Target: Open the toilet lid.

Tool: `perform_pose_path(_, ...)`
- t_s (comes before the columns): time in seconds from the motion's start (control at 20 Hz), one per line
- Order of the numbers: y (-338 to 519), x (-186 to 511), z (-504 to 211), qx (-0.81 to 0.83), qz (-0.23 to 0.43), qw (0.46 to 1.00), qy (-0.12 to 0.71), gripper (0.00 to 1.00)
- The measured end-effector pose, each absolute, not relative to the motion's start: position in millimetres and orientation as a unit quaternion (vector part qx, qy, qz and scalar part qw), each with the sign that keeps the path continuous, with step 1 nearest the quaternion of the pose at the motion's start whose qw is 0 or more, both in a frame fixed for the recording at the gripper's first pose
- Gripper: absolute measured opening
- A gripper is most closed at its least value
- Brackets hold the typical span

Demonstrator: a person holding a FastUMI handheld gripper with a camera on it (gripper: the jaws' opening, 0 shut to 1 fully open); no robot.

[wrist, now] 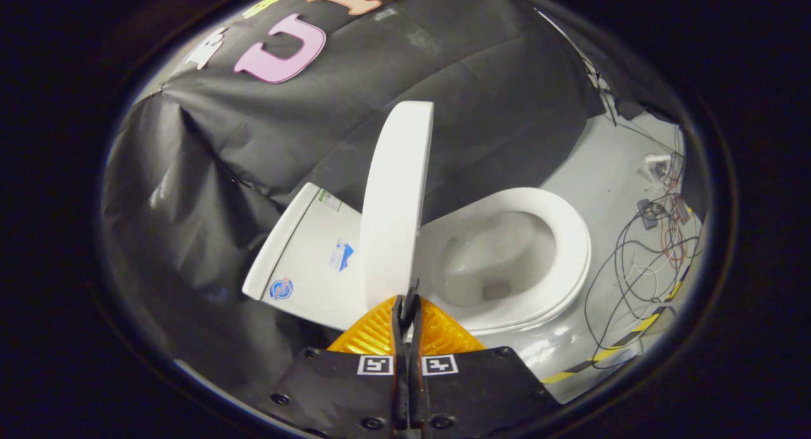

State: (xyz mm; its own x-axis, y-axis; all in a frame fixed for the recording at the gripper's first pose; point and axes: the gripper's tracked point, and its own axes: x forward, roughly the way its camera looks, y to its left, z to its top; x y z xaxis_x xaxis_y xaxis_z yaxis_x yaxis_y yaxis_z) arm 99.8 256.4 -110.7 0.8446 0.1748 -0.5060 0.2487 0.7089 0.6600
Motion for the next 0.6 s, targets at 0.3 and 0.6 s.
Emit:
perform_pose_path(0.3, 269, 106, -94, 0.344, -0.013, 0.897, 0.279, 0.02)
perform_pose_path(0.6, 293, 120, -74, 0.289, -0.008, 0.919, 0.270, 0.02)
